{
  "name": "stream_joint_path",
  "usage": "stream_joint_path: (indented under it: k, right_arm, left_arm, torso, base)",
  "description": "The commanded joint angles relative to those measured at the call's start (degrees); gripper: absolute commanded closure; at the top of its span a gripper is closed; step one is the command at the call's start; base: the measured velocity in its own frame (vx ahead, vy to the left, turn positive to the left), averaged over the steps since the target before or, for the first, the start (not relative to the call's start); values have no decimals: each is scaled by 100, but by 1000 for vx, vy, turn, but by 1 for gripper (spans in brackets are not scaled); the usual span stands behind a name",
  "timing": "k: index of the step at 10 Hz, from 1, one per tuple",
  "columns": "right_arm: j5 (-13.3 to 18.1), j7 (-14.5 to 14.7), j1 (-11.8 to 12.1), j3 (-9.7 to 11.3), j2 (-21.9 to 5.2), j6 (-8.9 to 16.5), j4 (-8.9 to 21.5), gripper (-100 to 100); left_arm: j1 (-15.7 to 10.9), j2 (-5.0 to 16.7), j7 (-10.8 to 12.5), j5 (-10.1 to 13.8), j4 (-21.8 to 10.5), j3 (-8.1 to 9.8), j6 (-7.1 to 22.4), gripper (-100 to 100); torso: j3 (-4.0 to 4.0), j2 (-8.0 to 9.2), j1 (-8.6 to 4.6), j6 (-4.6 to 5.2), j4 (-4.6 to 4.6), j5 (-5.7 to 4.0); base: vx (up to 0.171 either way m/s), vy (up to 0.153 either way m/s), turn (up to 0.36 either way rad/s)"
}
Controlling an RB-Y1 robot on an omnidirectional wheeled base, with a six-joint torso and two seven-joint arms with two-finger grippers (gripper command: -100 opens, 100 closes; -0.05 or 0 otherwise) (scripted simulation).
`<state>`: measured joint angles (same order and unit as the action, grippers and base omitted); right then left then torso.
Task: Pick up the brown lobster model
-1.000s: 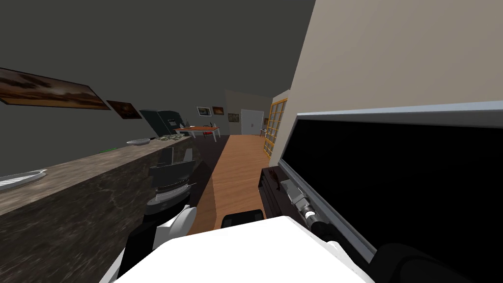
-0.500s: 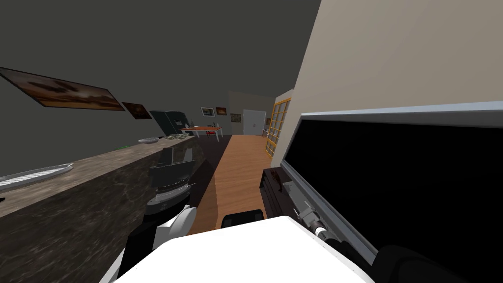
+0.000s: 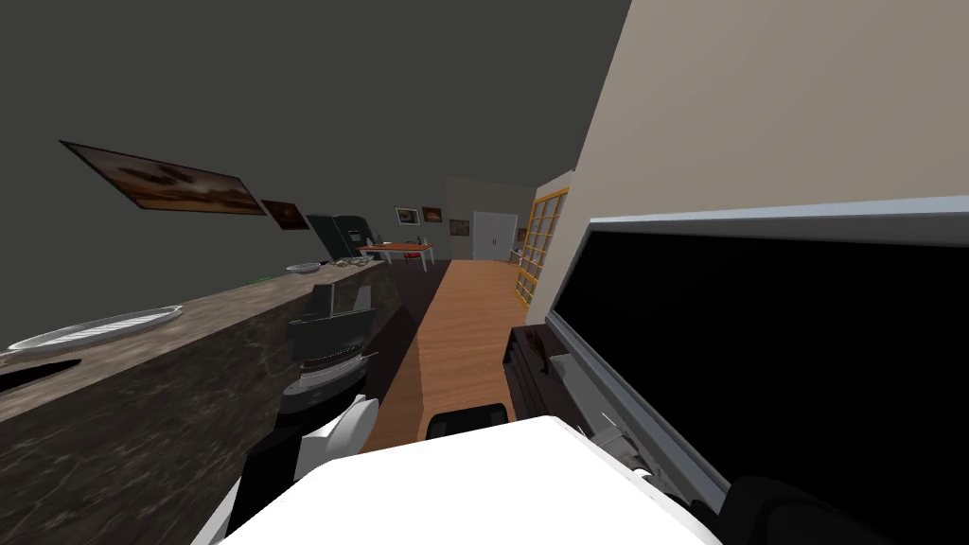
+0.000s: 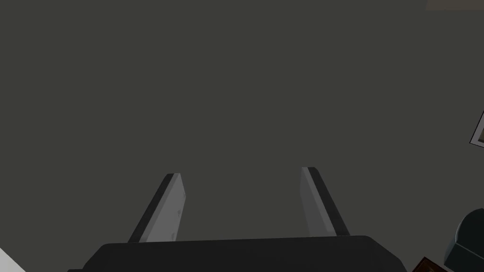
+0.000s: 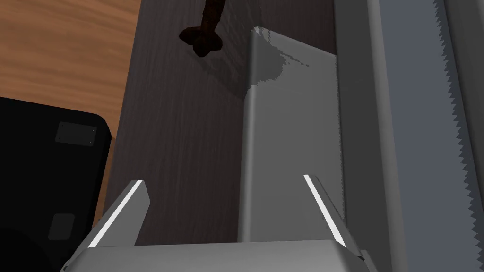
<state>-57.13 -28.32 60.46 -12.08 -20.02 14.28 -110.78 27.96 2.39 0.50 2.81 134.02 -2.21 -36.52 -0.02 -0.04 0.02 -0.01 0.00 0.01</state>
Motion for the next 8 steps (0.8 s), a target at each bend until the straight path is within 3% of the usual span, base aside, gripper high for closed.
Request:
stream_joint_path:
  k: [1,6,8]
  right_arm:
    - [-286,-54,170,-46,-55,173,167,-100]
    - [-984,-148,462,-162,-133,480,396,-100]
    - [-1443,-225,716,-271,-189,755,608,-100]
  left_arm:
    - [0,0,0,0,0,0,0,0]
    - [0,0,0,0,0,0,0,0]
    - [0,0,0,0,0,0,0,0]
  torso:
    - [0,0,0,0,0,0]
    - [-4,-6,1,0,-2,1]
    - [-5,-9,0,-1,-2,0]
  base:
    - [19,15,119]
    - [25,9,87]
    - [49,14,167]
